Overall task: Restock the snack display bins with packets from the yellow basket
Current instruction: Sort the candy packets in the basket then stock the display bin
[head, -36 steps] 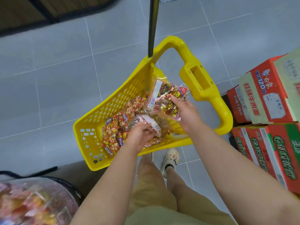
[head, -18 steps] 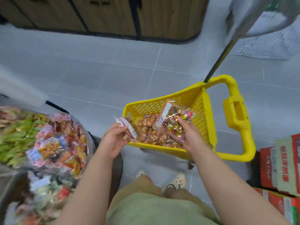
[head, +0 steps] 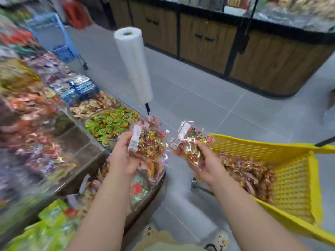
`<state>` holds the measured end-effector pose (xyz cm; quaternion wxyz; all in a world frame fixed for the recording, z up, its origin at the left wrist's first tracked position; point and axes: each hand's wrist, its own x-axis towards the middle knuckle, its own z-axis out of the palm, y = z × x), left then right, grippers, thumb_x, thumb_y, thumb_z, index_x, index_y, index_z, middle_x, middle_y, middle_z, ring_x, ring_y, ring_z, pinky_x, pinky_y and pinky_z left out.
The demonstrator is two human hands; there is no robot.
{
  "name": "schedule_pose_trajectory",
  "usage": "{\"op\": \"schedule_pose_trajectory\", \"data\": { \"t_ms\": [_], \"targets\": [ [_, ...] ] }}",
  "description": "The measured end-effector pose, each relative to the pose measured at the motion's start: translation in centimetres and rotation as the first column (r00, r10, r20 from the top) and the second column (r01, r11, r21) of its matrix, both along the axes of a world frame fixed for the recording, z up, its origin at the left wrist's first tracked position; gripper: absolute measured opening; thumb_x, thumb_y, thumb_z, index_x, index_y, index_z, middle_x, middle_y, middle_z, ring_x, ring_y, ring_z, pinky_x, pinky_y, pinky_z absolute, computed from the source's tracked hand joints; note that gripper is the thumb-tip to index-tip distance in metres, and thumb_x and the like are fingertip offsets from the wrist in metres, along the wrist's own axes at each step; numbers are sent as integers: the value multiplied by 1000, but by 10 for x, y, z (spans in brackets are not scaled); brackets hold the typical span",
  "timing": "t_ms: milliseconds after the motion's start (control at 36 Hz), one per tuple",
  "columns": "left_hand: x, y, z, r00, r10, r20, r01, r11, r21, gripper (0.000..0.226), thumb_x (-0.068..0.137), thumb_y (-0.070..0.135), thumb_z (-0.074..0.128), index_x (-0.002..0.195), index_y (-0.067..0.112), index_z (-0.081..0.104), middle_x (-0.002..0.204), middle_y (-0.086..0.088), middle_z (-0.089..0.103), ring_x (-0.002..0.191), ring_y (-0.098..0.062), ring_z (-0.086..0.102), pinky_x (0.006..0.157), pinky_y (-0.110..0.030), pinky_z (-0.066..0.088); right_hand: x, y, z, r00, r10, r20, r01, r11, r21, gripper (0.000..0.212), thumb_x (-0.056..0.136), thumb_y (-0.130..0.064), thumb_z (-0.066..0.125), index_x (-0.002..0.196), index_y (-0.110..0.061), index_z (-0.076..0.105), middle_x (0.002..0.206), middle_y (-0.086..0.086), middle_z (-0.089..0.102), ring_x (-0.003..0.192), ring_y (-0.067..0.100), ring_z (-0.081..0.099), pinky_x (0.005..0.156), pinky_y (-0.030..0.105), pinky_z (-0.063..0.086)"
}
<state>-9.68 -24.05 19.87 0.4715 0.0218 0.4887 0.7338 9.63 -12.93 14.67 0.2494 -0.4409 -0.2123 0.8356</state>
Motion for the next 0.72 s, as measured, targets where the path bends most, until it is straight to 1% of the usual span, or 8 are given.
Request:
{"op": "schedule_pose_trajectory", "data": {
  "t_ms": [139,222,278,361,472,583,667,722],
  "targets": [
    [-50,-58,-2,998,27,50,-26,1000,-15,27,85,23,53,103,5,62,90,-11,57,76,-21,55,69,-32,41,-80,-53,4,985,95,-147,-111,989,-102,47,73,-33,65,115,-11,62,111,15,68,97,30,66,84,44,54],
    [-79,-91,-9,993,105,-48,-109,990,-92,23,99,13,44,119,3,49,89,-12,59,62,-17,62,50,-26,49,-123,-78,6,976,156,-154,-171,981,-91,34,76,-30,65,104,-12,64,91,9,74,75,22,72,61,38,59],
    [-98,-115,-12,978,145,-147,-167,975,-144,18,98,10,48,112,22,48,85,-8,65,57,-15,63,47,-26,49,-146,-91,5,973,196,-125,-204,978,-55,25,82,-28,64,104,-16,64,88,7,74,71,20,72,54,33,57],
    [-123,-142,-13,935,50,-351,-150,953,-263,34,99,15,50,112,46,51,116,-4,63,97,-20,63,73,-35,50,-177,-109,5,961,256,-107,-257,966,3,30,79,-28,67,105,-13,65,98,11,73,82,24,72,62,36,57],
    [-141,-165,-12,788,-226,-573,-87,880,-467,32,94,40,57,124,49,52,158,2,17,144,-20,21,117,-46,23,-211,-128,9,947,309,-91,-308,951,27,34,74,-29,71,103,-10,69,106,16,70,94,31,69,70,41,57],
    [-151,-181,-9,721,-410,-558,26,821,-570,108,50,70,70,143,56,18,159,16,-13,147,-11,1,116,-39,14,-238,-135,12,925,372,-80,-366,927,84,21,84,-28,66,97,-14,74,103,13,72,93,28,70,68,34,57],
    [-161,-187,-11,674,-450,-587,4,796,-605,116,48,62,83,142,58,15,158,17,3,144,-10,14,114,-34,21,-256,-138,18,892,445,-76,-434,892,126,16,80,-29,67,84,-18,78,96,10,73,88,26,71,67,33,57],
    [-170,-189,-16,711,-348,-611,-76,826,-559,89,63,52,83,135,57,31,144,16,33,132,-7,37,102,-22,36,-267,-138,18,872,486,-56,-476,870,130,26,76,-28,70,95,-12,75,101,14,72,91,28,70,68,34,57]
  ]
}}
